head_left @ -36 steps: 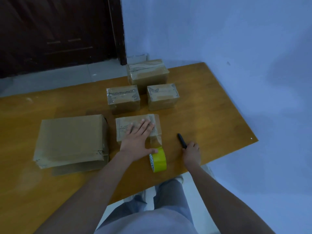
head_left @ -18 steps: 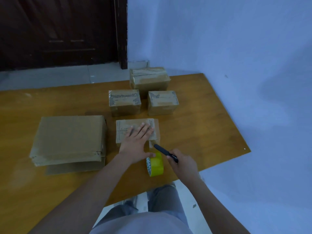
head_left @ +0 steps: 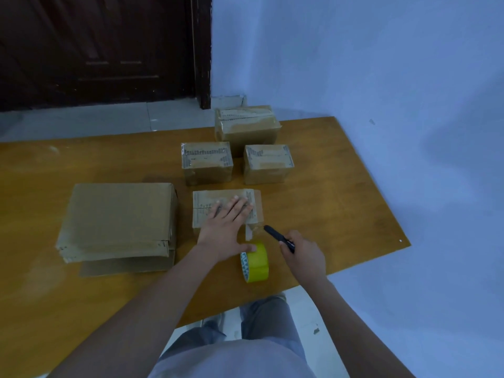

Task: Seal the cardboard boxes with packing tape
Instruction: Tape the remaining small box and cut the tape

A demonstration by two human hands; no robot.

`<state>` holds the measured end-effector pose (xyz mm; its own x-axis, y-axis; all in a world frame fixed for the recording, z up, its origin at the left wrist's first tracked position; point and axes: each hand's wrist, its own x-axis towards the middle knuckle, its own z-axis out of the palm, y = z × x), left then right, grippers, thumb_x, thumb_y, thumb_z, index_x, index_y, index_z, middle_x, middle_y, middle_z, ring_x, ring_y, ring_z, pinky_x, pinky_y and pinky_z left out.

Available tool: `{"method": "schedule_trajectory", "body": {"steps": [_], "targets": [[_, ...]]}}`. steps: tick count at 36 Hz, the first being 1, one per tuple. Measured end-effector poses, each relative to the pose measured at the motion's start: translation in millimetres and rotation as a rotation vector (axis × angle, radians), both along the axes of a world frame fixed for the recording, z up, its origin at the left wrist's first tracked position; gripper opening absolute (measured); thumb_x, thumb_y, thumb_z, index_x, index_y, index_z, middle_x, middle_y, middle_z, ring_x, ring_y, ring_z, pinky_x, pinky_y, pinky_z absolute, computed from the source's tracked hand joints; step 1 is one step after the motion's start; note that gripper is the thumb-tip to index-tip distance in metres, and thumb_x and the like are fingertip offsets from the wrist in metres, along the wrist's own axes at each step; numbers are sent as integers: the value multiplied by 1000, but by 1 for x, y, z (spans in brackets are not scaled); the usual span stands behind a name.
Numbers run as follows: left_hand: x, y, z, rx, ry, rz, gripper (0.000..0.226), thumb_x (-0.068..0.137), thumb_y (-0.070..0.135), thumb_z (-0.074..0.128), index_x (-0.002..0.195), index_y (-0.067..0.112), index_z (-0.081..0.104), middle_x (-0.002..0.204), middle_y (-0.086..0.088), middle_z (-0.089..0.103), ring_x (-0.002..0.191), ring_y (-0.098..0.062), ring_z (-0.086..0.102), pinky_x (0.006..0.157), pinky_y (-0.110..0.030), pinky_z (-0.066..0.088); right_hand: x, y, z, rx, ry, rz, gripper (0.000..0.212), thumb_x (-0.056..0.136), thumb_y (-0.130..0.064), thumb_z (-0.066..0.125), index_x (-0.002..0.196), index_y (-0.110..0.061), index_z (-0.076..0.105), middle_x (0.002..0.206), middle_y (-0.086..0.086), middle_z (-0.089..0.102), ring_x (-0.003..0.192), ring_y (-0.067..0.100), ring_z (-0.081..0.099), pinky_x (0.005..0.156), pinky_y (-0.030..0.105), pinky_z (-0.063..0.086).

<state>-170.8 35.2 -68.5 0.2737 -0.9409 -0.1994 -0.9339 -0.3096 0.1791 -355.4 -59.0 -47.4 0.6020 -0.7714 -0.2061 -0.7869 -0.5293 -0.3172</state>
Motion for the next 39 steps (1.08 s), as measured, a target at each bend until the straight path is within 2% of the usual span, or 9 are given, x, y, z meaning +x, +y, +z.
{"method": "schedule_trajectory", "body": {"steps": [6,12,17,20,25,27,29,33,39], "targets": [[1,0,-3,-4,6,-3,102,80,80,36,151,26,-14,159,7,-18,137,-7,-28,113,-40,-18,-6,-15,-28,96,14,-230,19,98,-32,46,102,-13,48,76,4,58,61,21,55,44,27,35],[1,-1,-2,9,-1,-6,102,80,79,36,151,27,-14,159,7,-18,140,-8,-26,114,-40,-17,4,-21,-59,117,13,-327,15,95,-27,51,100,-13,49,104,5,51,91,22,52,76,38,48],[1,-1,-3,11,0,-3,102,80,79,37,150,27,-15,159,7,-18,136,-6,-29,112,-39,-20,13,-18,-72,73,54,-315,26,91,-30,54,110,-12,53,122,7,43,118,27,38,97,41,36],[1,-1,-4,19,-1,-5,102,79,80,35,151,26,-14,159,7,-17,139,-7,-27,114,-40,-17,23,-9,-67,251,-297,-261,21,91,-21,57,110,-15,60,119,5,45,117,24,37,98,32,31],[1,-2,-4,19,-15,-6,101,81,79,35,151,25,-14,159,6,-17,141,-9,-24,116,-41,-14,40,7,-58,687,-699,-254,22,87,-5,60,80,-24,67,104,-4,52,111,18,50,101,34,36],[1,-2,-4,18,-1,-5,100,82,77,37,151,25,-13,159,6,-17,143,-10,-22,116,-41,-14,43,11,-57,747,-712,-243,8,83,-8,62,79,-6,68,93,0,55,97,16,56,92,29,41],[2,-2,-4,8,23,1,96,84,76,36,151,27,-12,159,7,-16,141,-7,-24,116,-40,-14,42,14,-59,766,-720,-251,20,78,-19,61,81,0,66,88,3,57,91,15,56,87,28,42],[3,-5,-2,-46,157,78,75,91,69,29,152,33,2,160,12,-8,145,-5,-15,114,-35,-16,38,18,-62,737,-718,-251,7,81,-26,62,77,-23,67,86,1,63,89,17,57,85,34,43],[-9,-13,-2,-164,152,205,55,96,54,37,147,32,32,158,12,18,147,-10,8,116,-36,-3,34,22,-55,713,-683,-280,5,83,-25,67,80,-28,70,92,2,67,90,15,60,86,34,45]]}}
